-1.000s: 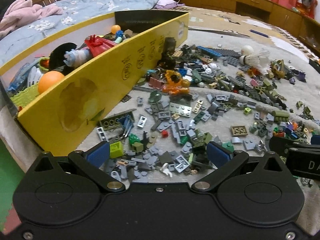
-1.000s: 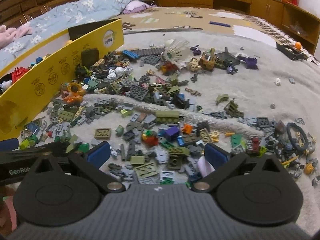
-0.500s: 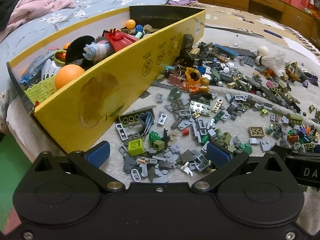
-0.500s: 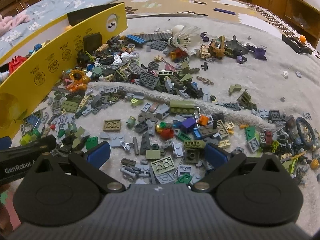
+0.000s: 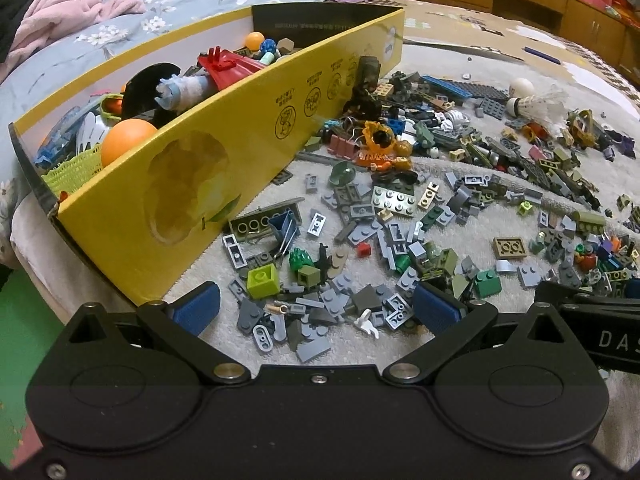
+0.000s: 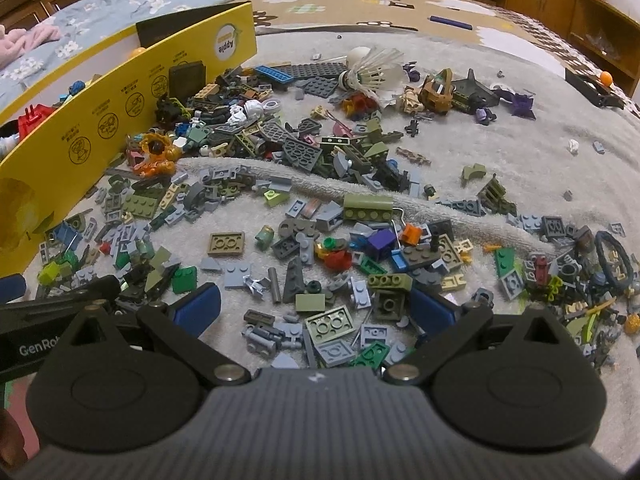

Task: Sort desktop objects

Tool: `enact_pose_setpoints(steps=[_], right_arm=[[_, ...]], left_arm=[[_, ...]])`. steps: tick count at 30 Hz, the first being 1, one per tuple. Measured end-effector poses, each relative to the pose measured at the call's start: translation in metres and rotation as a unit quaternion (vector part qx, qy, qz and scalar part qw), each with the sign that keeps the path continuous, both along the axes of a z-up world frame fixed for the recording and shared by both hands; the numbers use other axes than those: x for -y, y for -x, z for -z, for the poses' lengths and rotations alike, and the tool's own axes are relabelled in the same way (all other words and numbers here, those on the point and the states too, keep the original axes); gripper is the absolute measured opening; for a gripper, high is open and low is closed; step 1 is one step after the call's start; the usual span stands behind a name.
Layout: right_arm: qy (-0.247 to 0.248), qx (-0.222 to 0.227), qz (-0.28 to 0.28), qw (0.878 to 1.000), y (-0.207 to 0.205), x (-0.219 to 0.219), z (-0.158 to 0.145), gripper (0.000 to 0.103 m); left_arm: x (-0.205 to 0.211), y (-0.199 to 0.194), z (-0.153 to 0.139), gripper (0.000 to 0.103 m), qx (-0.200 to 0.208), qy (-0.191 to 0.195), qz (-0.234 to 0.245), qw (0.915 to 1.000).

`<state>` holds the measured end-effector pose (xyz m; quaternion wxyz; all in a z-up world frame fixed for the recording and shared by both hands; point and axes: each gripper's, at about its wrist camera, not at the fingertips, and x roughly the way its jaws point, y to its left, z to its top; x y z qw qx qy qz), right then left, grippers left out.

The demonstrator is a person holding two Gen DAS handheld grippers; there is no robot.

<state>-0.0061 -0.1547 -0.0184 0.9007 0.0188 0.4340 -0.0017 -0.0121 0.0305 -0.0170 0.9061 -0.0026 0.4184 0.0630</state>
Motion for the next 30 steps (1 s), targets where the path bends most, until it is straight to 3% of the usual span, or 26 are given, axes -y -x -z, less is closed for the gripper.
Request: enact_pose_setpoints(steps=[30], right_arm=[[0.008,-0.007,0.003,1.000,0.0000,-0.0045,0.0071,0.103]], left_arm=[[-0.0036,0.0003,0.0063,0.103,-0.011,0.003,-0.008,0.9999]])
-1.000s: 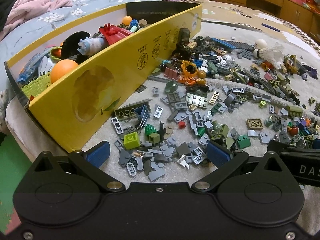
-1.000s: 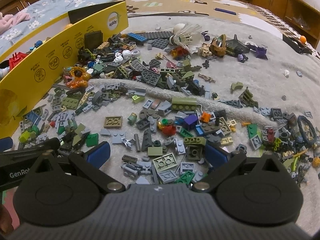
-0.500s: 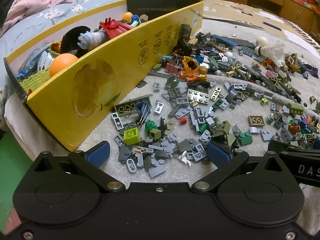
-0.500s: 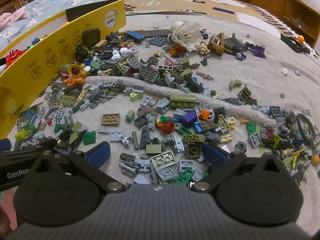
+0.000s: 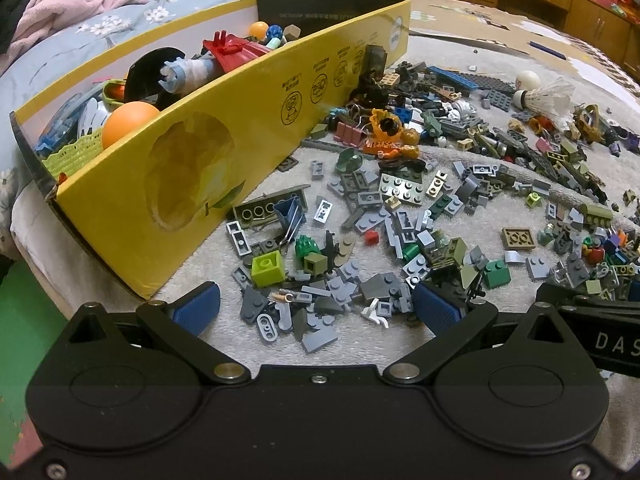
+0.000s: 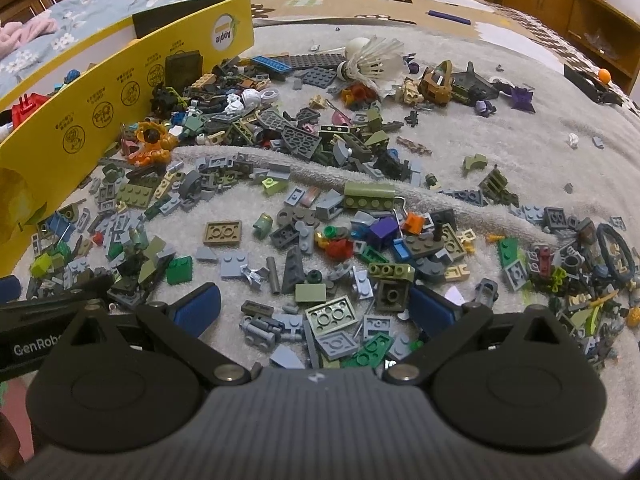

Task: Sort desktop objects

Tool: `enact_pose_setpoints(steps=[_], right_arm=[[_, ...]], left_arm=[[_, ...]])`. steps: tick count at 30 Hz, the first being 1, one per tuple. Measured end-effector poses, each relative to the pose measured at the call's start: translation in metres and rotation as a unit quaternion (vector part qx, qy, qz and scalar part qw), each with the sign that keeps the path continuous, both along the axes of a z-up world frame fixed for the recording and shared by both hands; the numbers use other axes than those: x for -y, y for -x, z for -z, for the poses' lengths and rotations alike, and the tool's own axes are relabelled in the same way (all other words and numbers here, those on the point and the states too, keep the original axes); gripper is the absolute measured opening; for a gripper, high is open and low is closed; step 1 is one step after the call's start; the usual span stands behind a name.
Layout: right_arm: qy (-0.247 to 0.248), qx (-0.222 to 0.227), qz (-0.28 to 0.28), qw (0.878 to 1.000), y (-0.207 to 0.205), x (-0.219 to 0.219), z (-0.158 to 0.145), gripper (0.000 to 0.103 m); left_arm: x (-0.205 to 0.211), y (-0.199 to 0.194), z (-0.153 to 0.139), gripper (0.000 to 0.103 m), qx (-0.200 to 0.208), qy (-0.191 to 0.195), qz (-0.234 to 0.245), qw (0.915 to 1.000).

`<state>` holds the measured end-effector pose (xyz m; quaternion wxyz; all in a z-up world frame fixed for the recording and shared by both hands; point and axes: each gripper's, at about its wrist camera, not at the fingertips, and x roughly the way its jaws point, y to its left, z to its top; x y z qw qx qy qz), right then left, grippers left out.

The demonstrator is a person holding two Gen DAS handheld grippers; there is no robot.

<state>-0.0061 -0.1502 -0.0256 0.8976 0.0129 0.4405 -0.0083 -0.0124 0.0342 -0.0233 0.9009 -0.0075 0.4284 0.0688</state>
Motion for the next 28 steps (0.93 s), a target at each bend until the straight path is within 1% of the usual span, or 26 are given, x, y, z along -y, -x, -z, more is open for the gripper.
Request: enact_pose_setpoints(steps=[28], right_arm=[[0.002,0.000,-0.001,1.000,0.0011,-0.0010,0.0016,0.103]], left_arm=[[-0.0008,-0.0001,0.0012,0.103,-0.004,0.001,-0.002,1.0000]])
